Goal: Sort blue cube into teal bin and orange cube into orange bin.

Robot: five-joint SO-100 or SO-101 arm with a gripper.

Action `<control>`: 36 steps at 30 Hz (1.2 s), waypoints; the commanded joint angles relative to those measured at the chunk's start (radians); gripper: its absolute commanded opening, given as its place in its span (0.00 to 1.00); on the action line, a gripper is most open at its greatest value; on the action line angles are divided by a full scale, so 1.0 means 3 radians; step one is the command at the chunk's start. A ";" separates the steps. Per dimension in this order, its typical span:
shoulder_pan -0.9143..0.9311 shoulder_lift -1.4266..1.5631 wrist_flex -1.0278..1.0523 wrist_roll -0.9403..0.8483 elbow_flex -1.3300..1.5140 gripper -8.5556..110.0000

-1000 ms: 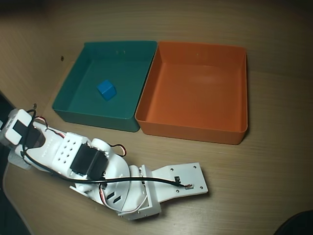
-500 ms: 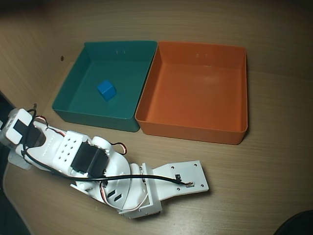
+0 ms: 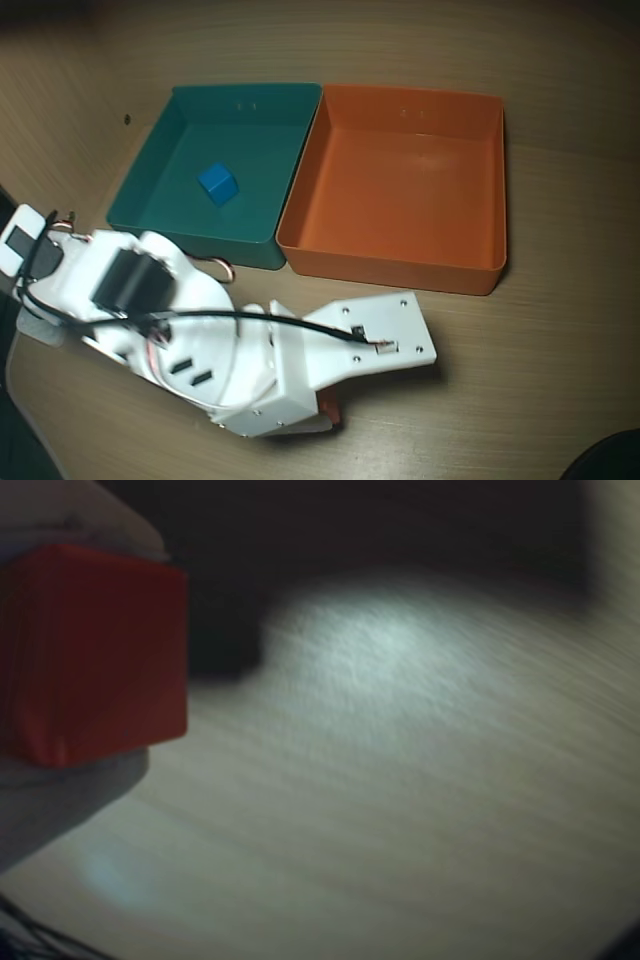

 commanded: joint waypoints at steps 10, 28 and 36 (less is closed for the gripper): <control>-0.0573 0.1079 -0.0020 0.0905 -0.0143 0.02; -0.1871 0.0701 -0.0036 0.1575 -0.0205 0.02; -0.2030 0.0286 -0.0041 0.1611 -0.0230 0.02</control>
